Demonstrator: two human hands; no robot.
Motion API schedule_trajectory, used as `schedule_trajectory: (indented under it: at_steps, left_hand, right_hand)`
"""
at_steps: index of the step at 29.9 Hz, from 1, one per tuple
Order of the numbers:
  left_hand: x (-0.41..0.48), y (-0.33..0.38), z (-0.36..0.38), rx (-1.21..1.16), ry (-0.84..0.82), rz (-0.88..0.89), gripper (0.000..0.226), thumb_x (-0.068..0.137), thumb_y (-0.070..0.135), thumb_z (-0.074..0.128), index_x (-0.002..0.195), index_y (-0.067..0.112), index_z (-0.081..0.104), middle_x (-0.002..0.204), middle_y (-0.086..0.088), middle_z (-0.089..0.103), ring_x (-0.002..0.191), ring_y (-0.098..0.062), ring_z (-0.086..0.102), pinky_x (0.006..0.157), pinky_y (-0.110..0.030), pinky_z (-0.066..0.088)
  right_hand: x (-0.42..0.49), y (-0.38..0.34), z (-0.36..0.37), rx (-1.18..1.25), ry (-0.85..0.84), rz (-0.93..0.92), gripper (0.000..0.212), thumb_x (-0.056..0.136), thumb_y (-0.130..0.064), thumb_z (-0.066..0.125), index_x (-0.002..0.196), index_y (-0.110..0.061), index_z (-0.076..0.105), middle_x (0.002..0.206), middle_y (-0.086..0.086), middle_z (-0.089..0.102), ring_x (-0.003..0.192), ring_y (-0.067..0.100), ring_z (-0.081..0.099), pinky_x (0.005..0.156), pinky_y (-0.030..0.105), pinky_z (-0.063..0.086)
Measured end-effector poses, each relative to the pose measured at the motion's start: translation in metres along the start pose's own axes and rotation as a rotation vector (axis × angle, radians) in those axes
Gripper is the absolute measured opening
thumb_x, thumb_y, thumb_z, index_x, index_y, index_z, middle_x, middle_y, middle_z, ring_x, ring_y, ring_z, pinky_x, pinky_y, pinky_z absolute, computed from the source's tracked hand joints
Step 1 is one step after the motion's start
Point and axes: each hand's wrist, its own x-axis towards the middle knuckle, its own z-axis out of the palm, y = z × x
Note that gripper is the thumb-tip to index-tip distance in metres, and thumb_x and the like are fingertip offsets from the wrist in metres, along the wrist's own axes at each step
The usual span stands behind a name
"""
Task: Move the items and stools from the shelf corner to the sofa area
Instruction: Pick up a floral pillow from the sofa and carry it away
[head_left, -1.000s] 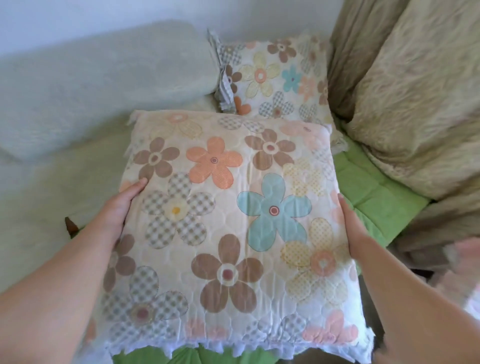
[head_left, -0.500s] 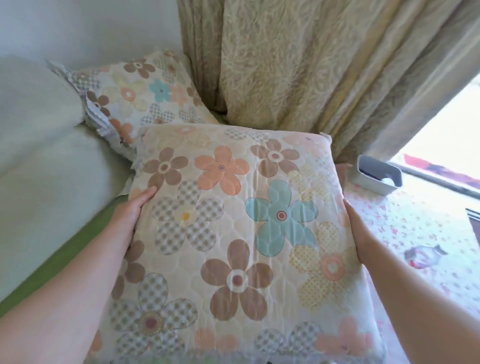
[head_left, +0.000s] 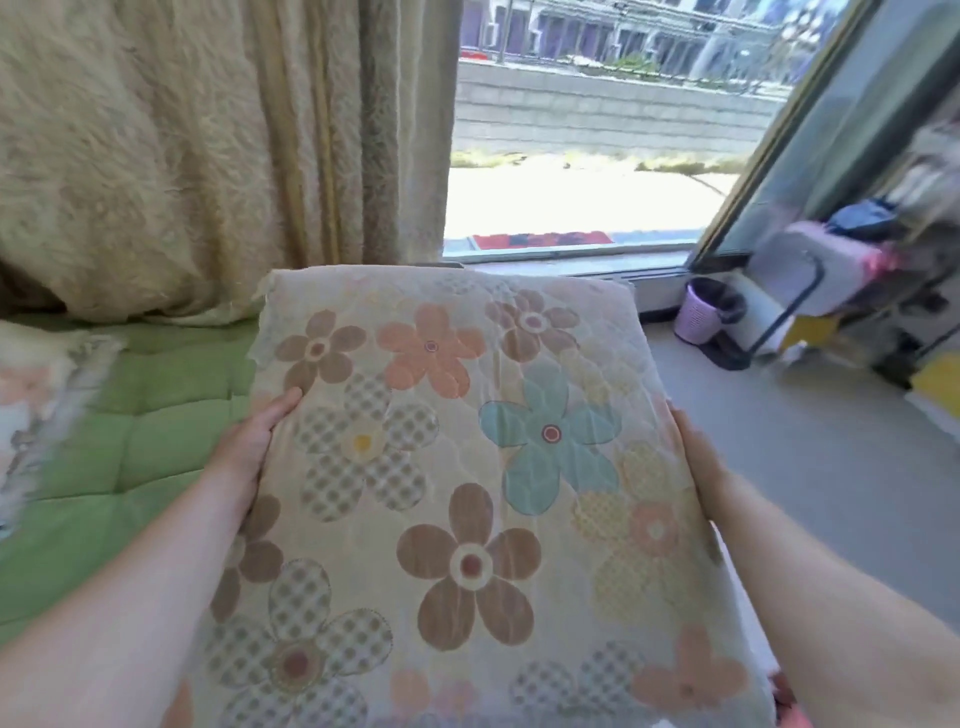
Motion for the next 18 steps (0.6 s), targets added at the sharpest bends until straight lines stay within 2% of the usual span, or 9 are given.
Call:
schedule_trajectory:
  at_steps: [2, 4, 5, 8, 11, 12, 15, 17, 18]
  left_hand:
    - [0.006, -0.009, 0.032, 0.047, -0.086, -0.018, 0.075, 0.049, 0.052, 0.086, 0.114, 0.021, 0.069, 0.117, -0.005, 0.07, 0.109, -0.026, 0.065, 0.101, -0.046, 0.046]
    - [0.003, -0.019, 0.065, 0.071, -0.14, -0.058, 0.08, 0.047, 0.051, 0.086, 0.118, 0.019, 0.067, 0.116, -0.007, 0.069, 0.108, -0.028, 0.065, 0.097, -0.046, 0.049]
    - [-0.003, -0.024, 0.084, 0.079, -0.164, -0.062, 0.075, 0.052, 0.049, 0.084, 0.118, 0.018, 0.067, 0.116, -0.008, 0.069, 0.107, -0.03, 0.065, 0.094, -0.046, 0.05]
    - [-0.034, -0.047, 0.159, 0.146, -0.258, -0.025, 0.059, 0.066, 0.042, 0.077, 0.118, 0.016, 0.066, 0.117, -0.013, 0.067, 0.103, -0.032, 0.065, 0.086, -0.045, 0.053]
    - [-0.066, -0.072, 0.215, 0.194, -0.371, -0.003, 0.035, 0.083, 0.033, 0.064, 0.115, 0.019, 0.065, 0.101, -0.007, 0.071, 0.083, -0.023, 0.068, 0.072, -0.037, 0.053]
    - [-0.074, -0.08, 0.232, 0.212, -0.406, -0.025, 0.034, 0.084, 0.033, 0.064, 0.114, 0.021, 0.066, 0.101, -0.008, 0.071, 0.082, -0.023, 0.068, 0.073, -0.038, 0.053]
    - [-0.096, -0.105, 0.286, 0.263, -0.544, -0.07, 0.043, 0.08, 0.036, 0.067, 0.12, 0.022, 0.065, 0.116, -0.014, 0.068, 0.094, -0.029, 0.067, 0.081, -0.042, 0.054]
    - [-0.107, -0.122, 0.318, 0.311, -0.632, -0.093, 0.035, 0.083, 0.035, 0.064, 0.116, 0.024, 0.067, 0.108, -0.009, 0.072, 0.087, -0.025, 0.071, 0.076, -0.04, 0.058]
    - [-0.116, -0.132, 0.335, 0.359, -0.681, -0.126, 0.031, 0.085, 0.035, 0.061, 0.114, 0.025, 0.067, 0.099, -0.006, 0.075, 0.08, -0.022, 0.072, 0.07, -0.038, 0.06]
  right_hand:
    - [-0.013, 0.008, -0.033, 0.046, 0.085, 0.008, 0.035, 0.1, -0.036, 0.034, 0.102, -0.017, 0.064, 0.085, -0.004, 0.066, 0.074, -0.001, 0.064, 0.062, 0.018, 0.044]
    - [-0.031, 0.015, -0.065, 0.098, 0.137, -0.003, 0.032, 0.101, -0.031, 0.031, 0.092, -0.019, 0.06, 0.069, -0.006, 0.063, 0.061, -0.009, 0.064, 0.049, 0.009, 0.043]
    - [-0.041, 0.021, -0.082, 0.136, 0.156, -0.013, 0.03, 0.102, -0.028, 0.031, 0.095, -0.017, 0.058, 0.071, -0.004, 0.061, 0.054, -0.01, 0.061, 0.041, 0.005, 0.04]
    - [-0.077, 0.053, -0.148, 0.274, 0.278, 0.043, 0.03, 0.102, -0.028, 0.032, 0.105, -0.017, 0.059, 0.082, -0.004, 0.057, 0.09, 0.008, 0.057, 0.037, 0.003, 0.037]
    - [-0.116, 0.08, -0.194, 0.316, 0.389, 0.108, 0.033, 0.101, -0.028, 0.031, 0.088, -0.017, 0.06, 0.065, -0.005, 0.062, 0.08, 0.013, 0.063, 0.036, 0.007, 0.039]
    - [-0.128, 0.085, -0.205, 0.332, 0.427, 0.089, 0.035, 0.101, -0.029, 0.032, 0.089, -0.015, 0.062, 0.065, -0.006, 0.067, 0.09, 0.013, 0.061, 0.037, 0.01, 0.04]
    - [-0.162, 0.125, -0.256, 0.404, 0.604, 0.165, 0.039, 0.099, -0.035, 0.039, 0.122, -0.01, 0.057, 0.106, -0.001, 0.059, 0.114, 0.014, 0.048, 0.059, 0.021, 0.037]
    - [-0.187, 0.146, -0.277, 0.426, 0.655, 0.199, 0.053, 0.084, -0.064, 0.05, 0.114, -0.022, 0.061, 0.112, -0.005, 0.058, 0.108, 0.008, 0.05, 0.075, 0.013, 0.042]
    - [-0.201, 0.165, -0.291, 0.434, 0.679, 0.222, 0.072, 0.068, -0.078, 0.055, 0.113, -0.023, 0.066, 0.114, -0.004, 0.063, 0.109, 0.008, 0.054, 0.091, 0.02, 0.045]
